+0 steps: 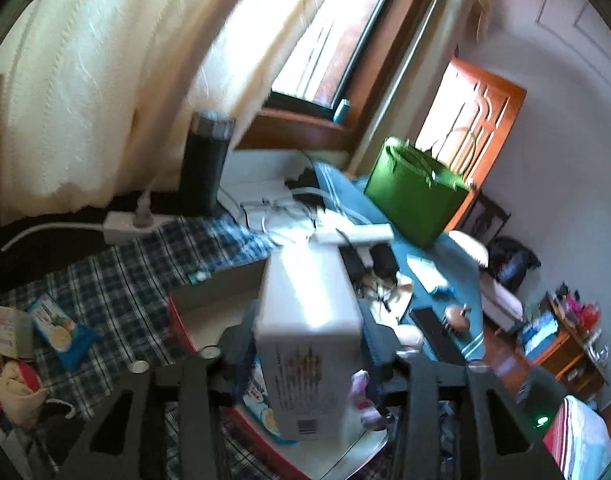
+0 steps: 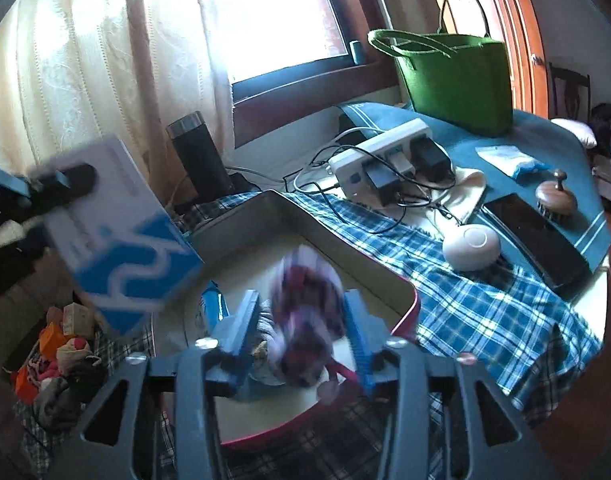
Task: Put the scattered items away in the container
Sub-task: 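Carry the plush into the tin and open the right tool while the left tool carries the box, then lower the white-and-blue box into the tin and open the left tool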
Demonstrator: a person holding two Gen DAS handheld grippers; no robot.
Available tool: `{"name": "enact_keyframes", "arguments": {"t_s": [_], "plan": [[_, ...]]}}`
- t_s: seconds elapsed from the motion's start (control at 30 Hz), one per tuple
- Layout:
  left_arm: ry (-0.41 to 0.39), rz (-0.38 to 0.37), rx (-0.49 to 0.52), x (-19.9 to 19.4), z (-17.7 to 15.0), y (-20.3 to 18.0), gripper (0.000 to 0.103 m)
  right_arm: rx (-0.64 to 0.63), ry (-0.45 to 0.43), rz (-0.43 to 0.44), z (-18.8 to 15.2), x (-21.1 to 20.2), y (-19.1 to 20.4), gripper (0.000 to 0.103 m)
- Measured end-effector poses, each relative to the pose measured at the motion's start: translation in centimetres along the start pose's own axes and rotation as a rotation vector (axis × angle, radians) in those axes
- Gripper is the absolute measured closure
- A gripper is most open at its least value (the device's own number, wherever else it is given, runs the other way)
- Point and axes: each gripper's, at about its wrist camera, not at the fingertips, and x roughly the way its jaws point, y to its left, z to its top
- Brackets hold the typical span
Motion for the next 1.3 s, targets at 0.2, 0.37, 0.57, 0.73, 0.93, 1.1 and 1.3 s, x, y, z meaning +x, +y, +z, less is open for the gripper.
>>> {"name": "enact_keyframes", "arguments": {"t_s": [0.2, 0.37, 0.57, 0.73, 0.93, 1.1, 1.3], "plan": [[-0.011, 0.028, -0.095, -0.2, -0.5, 1.9, 0.014, 0.013, 0.003, -0.001, -0.2, 0.2, -0.6, 0.037], [-0.025, 0.063, -0.116, -1.5, -0.8, 3.0, 0.014, -0.001, -0.001, 0.015, -0.3, -0.1, 0.1, 0.037], [-0.018, 0.08, -0.136, -2.2, -1.5, 4.1, 0.014, -0.022, 0.002, 0.049, -1.0, -1.1, 1.3, 0.037], [-0.024, 0.078, -0.174, -3.4, -2.0, 5.3, 0.014, -0.096, 0.002, 0.098, -1.6, -2.0, 3.6, 0.035], [-0.037, 0.093, -0.213, -5.2, -2.3, 7.4, 0.014, -0.179, 0.031, 0.119, -2.1, -1.2, 6.3, 0.033], [-0.024, 0.111, -0.242, -6.4, -3.0, 9.1, 0.014, -0.258, 0.05, 0.105, -1.9, 0.3, 8.8, 0.032], [-0.019, 0.146, -0.265, -8.2, -3.8, 11.4, 0.014, -0.344, 0.105, 0.073, -0.8, 3.6, 11.5, 0.032]]}}
